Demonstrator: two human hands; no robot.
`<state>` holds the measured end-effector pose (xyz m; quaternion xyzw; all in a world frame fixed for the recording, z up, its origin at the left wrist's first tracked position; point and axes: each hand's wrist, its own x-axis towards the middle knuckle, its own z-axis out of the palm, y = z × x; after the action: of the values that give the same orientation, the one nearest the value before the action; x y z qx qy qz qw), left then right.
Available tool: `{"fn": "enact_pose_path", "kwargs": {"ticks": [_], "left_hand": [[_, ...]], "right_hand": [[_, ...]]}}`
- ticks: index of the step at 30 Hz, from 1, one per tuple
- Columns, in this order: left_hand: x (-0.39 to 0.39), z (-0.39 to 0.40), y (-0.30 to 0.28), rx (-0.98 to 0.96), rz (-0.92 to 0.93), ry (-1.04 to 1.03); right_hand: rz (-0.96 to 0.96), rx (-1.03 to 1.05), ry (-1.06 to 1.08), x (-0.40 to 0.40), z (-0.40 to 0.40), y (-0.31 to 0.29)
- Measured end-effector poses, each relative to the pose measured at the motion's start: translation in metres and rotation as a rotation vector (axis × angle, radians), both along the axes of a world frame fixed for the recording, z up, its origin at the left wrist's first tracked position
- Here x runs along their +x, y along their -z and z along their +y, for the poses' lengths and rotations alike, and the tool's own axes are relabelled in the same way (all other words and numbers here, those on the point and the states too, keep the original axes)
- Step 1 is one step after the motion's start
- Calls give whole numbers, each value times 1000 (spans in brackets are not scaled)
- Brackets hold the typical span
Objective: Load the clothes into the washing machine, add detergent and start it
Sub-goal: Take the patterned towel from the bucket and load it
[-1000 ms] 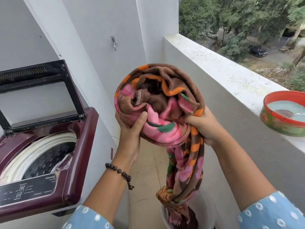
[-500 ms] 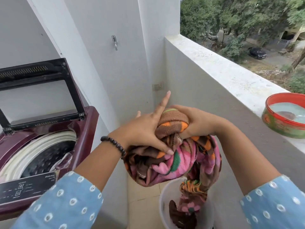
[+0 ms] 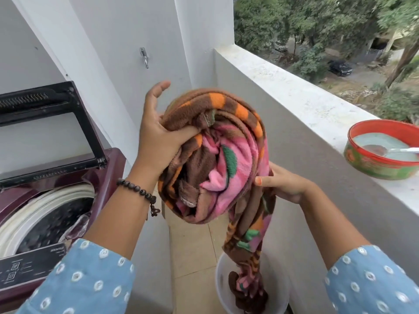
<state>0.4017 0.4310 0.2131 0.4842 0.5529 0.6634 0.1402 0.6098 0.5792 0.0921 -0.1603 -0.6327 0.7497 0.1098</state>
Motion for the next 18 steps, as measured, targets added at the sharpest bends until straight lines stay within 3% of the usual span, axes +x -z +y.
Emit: {"fn": "enact_pose_path", "kwargs": {"ticks": [4,10,14,18], "left_hand": [[-9,-5,-10,124,-107,-115],[-38,-26,-10,91,48,-170],[-49,-39,-4,62,140,-197],[-35,-34,-6,202,-34,-267]], "right_hand": [[-32,62,291,-9,-5,3],[301,100,587,-6,0,-56],[515,6,591,4,0,-93],[472,-18,497,-8,-16,-91]]}}
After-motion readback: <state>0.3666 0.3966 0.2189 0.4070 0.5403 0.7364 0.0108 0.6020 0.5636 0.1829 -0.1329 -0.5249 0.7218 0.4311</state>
